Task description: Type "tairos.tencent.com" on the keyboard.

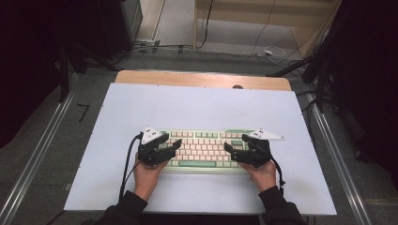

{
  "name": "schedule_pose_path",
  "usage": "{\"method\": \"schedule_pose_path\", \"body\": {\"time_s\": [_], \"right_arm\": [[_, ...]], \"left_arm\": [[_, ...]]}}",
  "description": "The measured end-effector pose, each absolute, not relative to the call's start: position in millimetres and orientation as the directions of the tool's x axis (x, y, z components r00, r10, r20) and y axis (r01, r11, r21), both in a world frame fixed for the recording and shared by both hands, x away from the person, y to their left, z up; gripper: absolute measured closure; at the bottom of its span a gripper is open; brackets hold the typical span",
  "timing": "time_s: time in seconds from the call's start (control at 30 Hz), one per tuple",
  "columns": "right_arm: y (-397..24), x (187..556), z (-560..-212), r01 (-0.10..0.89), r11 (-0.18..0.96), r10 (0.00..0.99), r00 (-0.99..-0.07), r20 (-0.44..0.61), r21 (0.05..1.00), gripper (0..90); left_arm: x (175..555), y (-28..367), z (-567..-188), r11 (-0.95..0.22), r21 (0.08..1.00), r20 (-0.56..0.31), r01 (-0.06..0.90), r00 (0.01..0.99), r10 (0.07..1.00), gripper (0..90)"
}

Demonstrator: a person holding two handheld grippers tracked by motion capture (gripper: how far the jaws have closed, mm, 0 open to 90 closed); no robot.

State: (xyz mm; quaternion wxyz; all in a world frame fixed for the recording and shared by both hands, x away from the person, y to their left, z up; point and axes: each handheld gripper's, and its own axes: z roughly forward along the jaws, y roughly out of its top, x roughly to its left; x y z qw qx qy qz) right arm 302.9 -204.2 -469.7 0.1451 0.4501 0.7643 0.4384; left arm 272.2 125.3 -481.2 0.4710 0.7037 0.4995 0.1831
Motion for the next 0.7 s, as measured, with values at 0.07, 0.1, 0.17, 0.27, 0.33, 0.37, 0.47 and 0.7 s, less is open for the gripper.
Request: {"method": "schedule_pose_path", "body": {"time_s": [0.07,0.1,0.17,0.27,0.33,0.37,0.47,0.7], "right_arm": [[-204,303,-470,0.559,0.213,0.815,-0.554,0.170,0.801,15.0],[-203,303,-470,0.559,0.212,0.814,-0.555,0.172,0.801,15.1],[-203,303,-470,0.559,0.210,0.815,-0.553,0.173,0.802,15.1],[-203,303,-470,0.561,0.209,0.815,-0.553,0.175,0.801,15.2],[-202,304,-471,0.562,0.211,0.813,-0.555,0.176,0.799,15.2],[-202,304,-471,0.563,0.212,0.813,-0.555,0.175,0.799,15.2],[-201,304,-471,0.563,0.214,0.812,-0.557,0.175,0.798,15.2],[-199,304,-471,0.563,0.218,0.808,-0.562,0.175,0.797,15.2]], "left_arm": [[275,120,-482,-0.057,0.847,-0.234,0.528,0.468,0.852,62.6],[275,120,-482,-0.057,0.847,-0.234,0.528,0.468,0.852,70.5],[278,117,-482,-0.067,0.841,-0.243,0.537,0.487,0.839,84.0],[282,111,-484,-0.083,0.832,-0.255,0.548,0.511,0.821,90.0],[284,106,-485,-0.115,0.823,-0.236,0.557,0.519,0.822,90.0],[284,104,-485,-0.121,0.821,-0.233,0.557,0.522,0.820,90.0],[286,98,-484,-0.153,0.817,-0.211,0.556,0.535,0.818,90.0],[289,89,-489,-0.196,0.795,-0.187,0.574,0.540,0.821,90.0]]}}
